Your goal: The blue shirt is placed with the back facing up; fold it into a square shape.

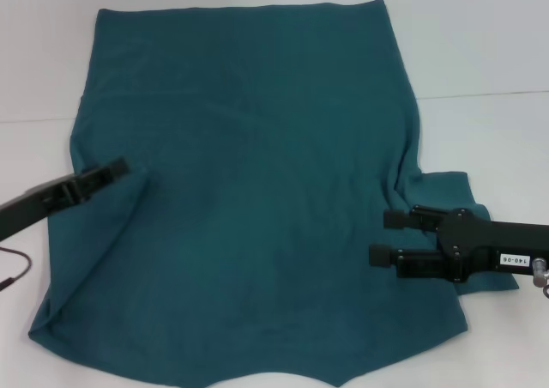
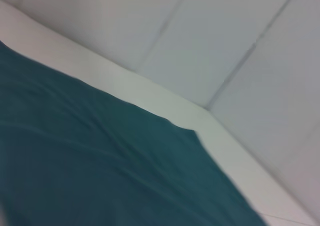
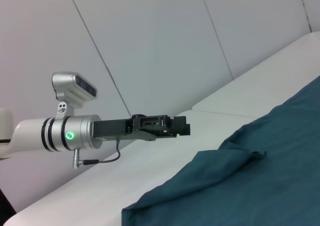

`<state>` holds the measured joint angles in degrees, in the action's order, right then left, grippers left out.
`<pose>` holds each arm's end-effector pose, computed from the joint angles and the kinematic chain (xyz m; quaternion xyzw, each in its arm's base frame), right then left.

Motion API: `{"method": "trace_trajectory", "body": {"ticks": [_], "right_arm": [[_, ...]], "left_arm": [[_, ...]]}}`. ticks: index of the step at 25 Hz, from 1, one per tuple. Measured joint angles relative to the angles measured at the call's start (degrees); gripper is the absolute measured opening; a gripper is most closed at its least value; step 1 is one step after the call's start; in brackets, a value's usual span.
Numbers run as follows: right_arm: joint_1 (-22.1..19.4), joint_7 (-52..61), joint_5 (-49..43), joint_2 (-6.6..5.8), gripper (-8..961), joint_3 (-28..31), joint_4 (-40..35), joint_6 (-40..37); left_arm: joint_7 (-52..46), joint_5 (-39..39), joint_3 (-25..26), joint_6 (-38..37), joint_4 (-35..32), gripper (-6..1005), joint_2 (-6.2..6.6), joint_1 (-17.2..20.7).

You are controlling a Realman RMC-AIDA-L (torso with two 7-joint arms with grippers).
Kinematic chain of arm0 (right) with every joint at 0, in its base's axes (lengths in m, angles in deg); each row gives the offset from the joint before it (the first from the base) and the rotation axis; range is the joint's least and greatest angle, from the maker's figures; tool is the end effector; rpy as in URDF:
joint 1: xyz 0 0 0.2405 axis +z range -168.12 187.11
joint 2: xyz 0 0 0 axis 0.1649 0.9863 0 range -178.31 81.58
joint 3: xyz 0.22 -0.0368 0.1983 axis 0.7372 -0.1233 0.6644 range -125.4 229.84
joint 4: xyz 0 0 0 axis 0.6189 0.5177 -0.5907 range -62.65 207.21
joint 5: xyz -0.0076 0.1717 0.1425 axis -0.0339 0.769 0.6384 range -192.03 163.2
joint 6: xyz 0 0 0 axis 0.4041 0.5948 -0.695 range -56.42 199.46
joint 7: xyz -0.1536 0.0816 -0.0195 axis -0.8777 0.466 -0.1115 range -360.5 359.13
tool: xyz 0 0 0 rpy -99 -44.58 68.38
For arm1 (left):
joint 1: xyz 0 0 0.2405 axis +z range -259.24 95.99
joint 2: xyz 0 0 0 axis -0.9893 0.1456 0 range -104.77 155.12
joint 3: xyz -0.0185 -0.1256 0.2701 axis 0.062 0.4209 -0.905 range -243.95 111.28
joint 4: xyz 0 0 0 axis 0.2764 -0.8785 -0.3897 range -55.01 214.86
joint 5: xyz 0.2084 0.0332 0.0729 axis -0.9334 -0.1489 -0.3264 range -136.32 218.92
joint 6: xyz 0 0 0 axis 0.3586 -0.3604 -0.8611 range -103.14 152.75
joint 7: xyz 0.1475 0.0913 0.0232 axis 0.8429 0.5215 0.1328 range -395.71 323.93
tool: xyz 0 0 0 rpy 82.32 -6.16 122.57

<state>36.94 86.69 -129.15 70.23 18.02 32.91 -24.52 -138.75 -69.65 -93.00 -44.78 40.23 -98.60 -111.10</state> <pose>0.3007 0.3502 -0.0247 -0.9077 0.2893 0.2842 0.1079 -0.3296 0.4139 -0.0236 -0.7611 -0.4807 -0.3316 0.2823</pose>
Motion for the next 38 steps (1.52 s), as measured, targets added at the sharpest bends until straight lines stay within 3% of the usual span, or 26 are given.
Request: {"method": "trace_trajectory", "body": {"ticks": [3,8,20,38], "right_arm": [[0.2,0.2,0.0,0.08,916,0.0,0.0,0.1],[0.4,0.4,0.0,0.19,916,-0.1,0.0,0.1],[0.5,1.1,-0.2,0.26,916,-0.5,0.0,0.3],[0.3,1.1,-0.3,0.31,916,-0.5,0.6,0.1]], "left_arm": [[1.9,0.4,0.2,3.7,-0.6,556,-0.02,0.9],[2.5,-0.1,0.1,13.5,0.7,713,-0.11,1.4],[2.6,-1.6,-3.0,23.2,4.6,713,-0.11,0.7],[3.2,-1.8,-4.9,25.9,5.9,706,-0.15,0.6]]}}
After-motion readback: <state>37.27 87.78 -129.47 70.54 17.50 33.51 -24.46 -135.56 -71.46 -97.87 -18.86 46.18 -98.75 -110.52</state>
